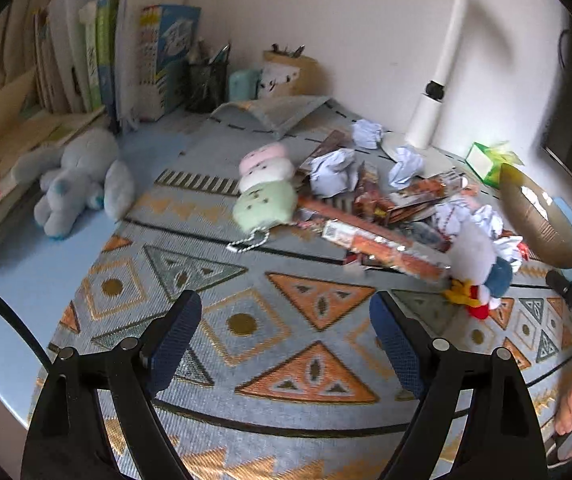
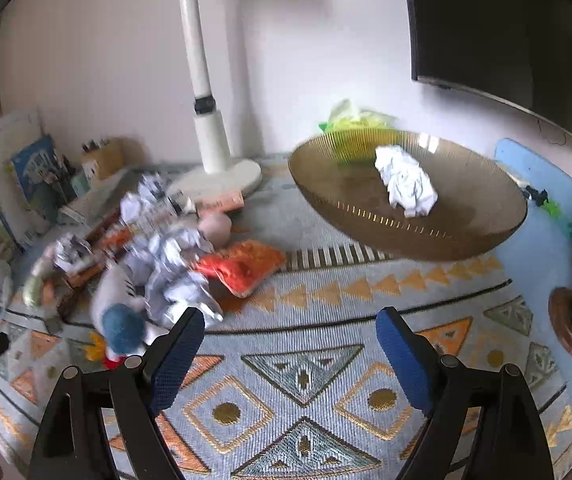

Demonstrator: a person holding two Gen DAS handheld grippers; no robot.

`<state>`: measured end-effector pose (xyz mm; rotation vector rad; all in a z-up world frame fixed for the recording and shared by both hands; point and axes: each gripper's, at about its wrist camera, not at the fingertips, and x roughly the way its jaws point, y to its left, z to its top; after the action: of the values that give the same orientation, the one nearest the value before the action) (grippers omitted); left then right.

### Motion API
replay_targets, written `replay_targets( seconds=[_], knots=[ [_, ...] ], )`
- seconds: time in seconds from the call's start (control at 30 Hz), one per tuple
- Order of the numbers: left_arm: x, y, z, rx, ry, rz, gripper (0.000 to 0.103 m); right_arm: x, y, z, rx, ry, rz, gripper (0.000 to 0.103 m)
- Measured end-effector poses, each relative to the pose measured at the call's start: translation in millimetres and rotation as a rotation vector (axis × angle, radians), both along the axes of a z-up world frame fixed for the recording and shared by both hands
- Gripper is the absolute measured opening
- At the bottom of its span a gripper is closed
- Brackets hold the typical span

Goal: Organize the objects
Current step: 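Carry crumpled paper in both grippers to the gold bowl and release, then grasp the orange snack box with the right gripper while the left grasps the pink-white-green plush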

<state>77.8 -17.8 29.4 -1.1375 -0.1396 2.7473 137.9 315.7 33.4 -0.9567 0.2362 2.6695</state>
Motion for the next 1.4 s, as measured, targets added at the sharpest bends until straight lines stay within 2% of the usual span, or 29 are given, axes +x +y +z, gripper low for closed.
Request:
replay_targets(
  seconds=[0.13,0.17,0.23,0.37,0.5,0.57,0.6,0.67,0.73,0.83,0.9,0.93,1.03,1.07,1.1,1.17,1.2,1.3,1.37,1.4],
  knots=[
    [-6,-4,-28,0.001,-0.052,-0.002,0.086,-9,-5,-5,0.051,-0.037,-0.008,0.087],
    [-4,-1,-25,-0.008,-0.027,-0.01,0.087,-12,-6,-7,0.064,-0.05,-0.008,0.087],
    [-3,2,-22,-0.002,-0.031,-0.036,0.086,-16,-11,-10,0.087,-0.074,0.0,0.087],
    [-13,-1,-3,0.031,-0.013,-0.103,0.086,-15,-18,-8,0.121,-0.058,0.033,0.087],
    [-54,-27,18,0.069,-0.014,-0.032,0.087,-16,-21,-8,0.126,-0.057,0.059,0.087],
    [-83,-37,14,0.069,-0.057,-0.014,0.088,-16,-21,-8,0.121,-0.053,0.07,0.087],
    [-103,-40,6,0.087,-0.106,-0.024,0.088,-15,-23,-7,0.117,-0.05,0.084,0.087],
    [-127,-44,-9,0.166,-0.177,-0.055,0.087,-16,-28,-6,0.111,-0.057,0.117,0.087],
    [-137,-44,-22,0.231,-0.212,-0.067,0.087,-18,-44,3,0.113,-0.069,0.17,0.087],
    [-137,-40,-20,0.249,-0.164,-0.068,0.087,-22,-92,25,0.156,-0.059,0.336,0.087],
    [-137,-40,-25,0.316,-0.167,-0.081,0.087,-28,-119,33,0.142,-0.058,0.454,0.087],
    [-137,-40,-25,0.319,-0.145,-0.079,0.087,-35,-133,35,0.116,-0.068,0.514,0.087],
    [-134,-34,-25,0.244,-0.122,-0.084,0.077,-56,-159,32,0.071,-0.102,0.586,0.087],
    [-133,-33,-25,0.227,-0.116,-0.08,0.068,-64,-164,29,0.068,-0.116,0.593,0.087],
    [-132,-32,-25,0.235,-0.116,-0.097,0.046,-74,-170,24,0.064,-0.138,0.589,0.086],
    [-135,-35,-27,0.255,-0.125,-0.107,0.046,-89,-174,17,0.038,-0.175,0.579,0.073],
    [-135,-37,-28,0.267,-0.126,-0.107,0.045,-99,-175,13,0.0,-0.204,0.582,0.063],
    [-136,-43,-27,0.3,-0.121,-0.106,0.045,-121,-174,-1,-0.081,-0.275,0.585,0.06],
    [-138,-44,-28,0.311,-0.122,-0.106,0.045,-127,-179,-7,-0.101,-0.302,0.607,0.053],
    [-139,-44,-28,0.316,-0.124,-0.108,0.045,-127,-181,-10,-0.118,-0.315,0.627,0.044]
  ],
)
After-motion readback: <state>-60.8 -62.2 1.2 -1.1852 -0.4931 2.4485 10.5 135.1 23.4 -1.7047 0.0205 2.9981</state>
